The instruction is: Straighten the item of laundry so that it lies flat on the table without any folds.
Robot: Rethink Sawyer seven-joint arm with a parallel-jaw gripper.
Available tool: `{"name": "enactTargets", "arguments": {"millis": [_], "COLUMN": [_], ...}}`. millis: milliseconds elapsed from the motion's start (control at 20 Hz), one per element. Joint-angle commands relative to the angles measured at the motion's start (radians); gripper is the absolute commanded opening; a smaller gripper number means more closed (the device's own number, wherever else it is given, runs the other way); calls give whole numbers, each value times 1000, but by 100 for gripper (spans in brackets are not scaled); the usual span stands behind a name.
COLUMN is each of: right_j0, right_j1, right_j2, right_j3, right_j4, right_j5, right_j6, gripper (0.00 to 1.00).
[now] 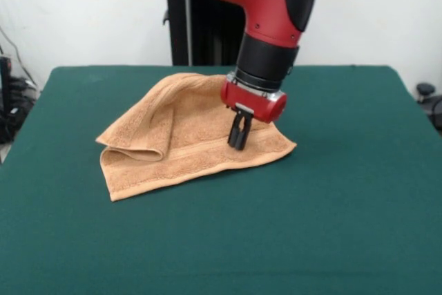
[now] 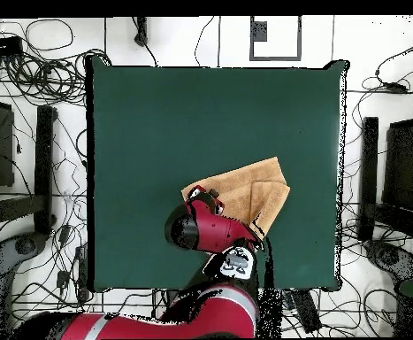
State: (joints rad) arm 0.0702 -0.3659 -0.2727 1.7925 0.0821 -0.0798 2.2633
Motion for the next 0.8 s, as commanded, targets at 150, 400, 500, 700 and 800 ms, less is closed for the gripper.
{"name": "enactTargets", "arguments": {"millis": [150, 400, 500, 700, 800], "right_j0": [3, -32, -25, -9, -6], "right_j1": [54, 2, -19, -51, -63], "right_j2": [144, 249, 263, 277, 280], "right_j3": [-47, 7, 27, 62, 77], "right_j4": [114, 143, 173, 230, 253], "right_j5": [-68, -53, -32, 11, 15], "right_j6": [218, 263, 283, 297, 299], "gripper": [0, 0, 0, 0, 0]}}
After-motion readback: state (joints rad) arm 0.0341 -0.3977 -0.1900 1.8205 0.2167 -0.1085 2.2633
